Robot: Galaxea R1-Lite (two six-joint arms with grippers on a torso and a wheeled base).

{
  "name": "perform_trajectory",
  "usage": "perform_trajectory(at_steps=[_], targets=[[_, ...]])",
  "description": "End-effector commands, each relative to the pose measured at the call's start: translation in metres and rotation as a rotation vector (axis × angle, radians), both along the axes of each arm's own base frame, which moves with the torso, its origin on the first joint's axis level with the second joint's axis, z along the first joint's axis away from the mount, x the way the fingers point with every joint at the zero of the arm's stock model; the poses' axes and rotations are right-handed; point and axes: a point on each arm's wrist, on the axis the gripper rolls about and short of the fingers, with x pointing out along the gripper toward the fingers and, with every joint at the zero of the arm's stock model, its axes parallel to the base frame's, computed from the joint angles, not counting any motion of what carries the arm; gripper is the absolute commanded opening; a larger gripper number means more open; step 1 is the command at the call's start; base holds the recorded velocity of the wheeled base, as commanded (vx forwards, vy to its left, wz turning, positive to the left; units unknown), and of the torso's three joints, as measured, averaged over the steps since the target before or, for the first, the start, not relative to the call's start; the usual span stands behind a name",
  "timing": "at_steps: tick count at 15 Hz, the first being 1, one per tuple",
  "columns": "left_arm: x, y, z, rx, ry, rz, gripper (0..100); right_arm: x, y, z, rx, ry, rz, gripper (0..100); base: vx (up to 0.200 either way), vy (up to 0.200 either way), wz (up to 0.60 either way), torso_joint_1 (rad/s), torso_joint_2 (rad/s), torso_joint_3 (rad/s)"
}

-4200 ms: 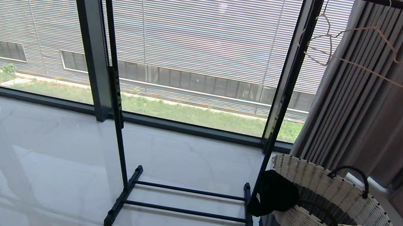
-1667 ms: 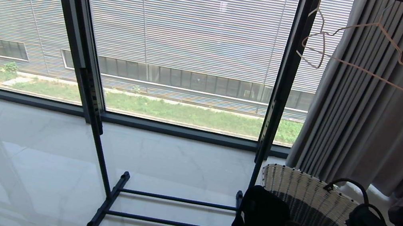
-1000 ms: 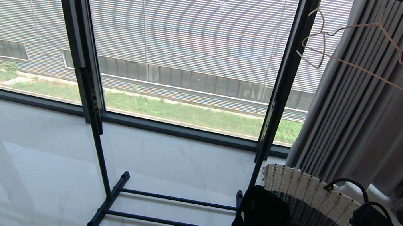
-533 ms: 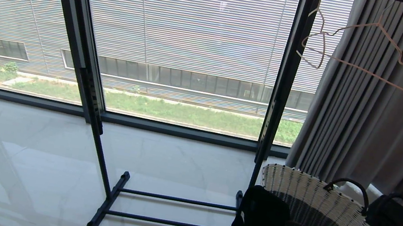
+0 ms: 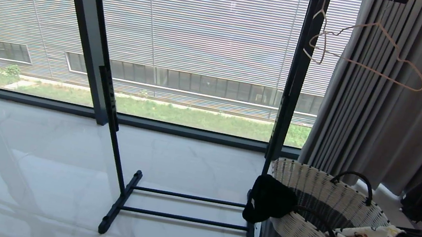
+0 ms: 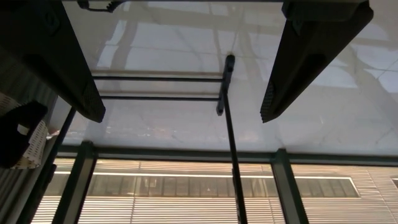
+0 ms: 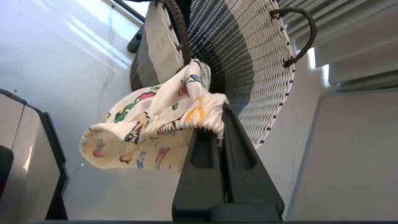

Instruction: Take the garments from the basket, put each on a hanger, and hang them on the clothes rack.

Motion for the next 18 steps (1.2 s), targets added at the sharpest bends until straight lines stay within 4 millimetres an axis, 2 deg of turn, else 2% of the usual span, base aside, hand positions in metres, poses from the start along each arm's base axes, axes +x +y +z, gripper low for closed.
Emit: perform_trajectory(at_steps=[1,5,15,18], targets=[[0.000,0.000,0.000,0.000,0.000,0.000,100,0.000,0.001,0.004,0.006,-0.020,0.007,0,0.000,0.200,0.00,-0.002,0.00,0.007],[0.000,0.000,0.000,0.000,0.000,0.000,100,0.001,0.009,0.010,0.013,-0.040,0.049,0,0.000,0.200,0.00,-0.002,0.00,0.004],[0.000,0.000,0.000,0.003,0.000,-0.002,100,-0.001,0.024,0.023,0.054,-0.077,0.150,0,0.000,0.000,0.00,0.000,0.00,0.000],[0.000,0.000,0.000,0.083,-0.002,-0.008,100,-0.012,0.044,0.025,0.191,-0.031,0.274,0,0.000,0.000,0.00,0.000,0.00,0.000]])
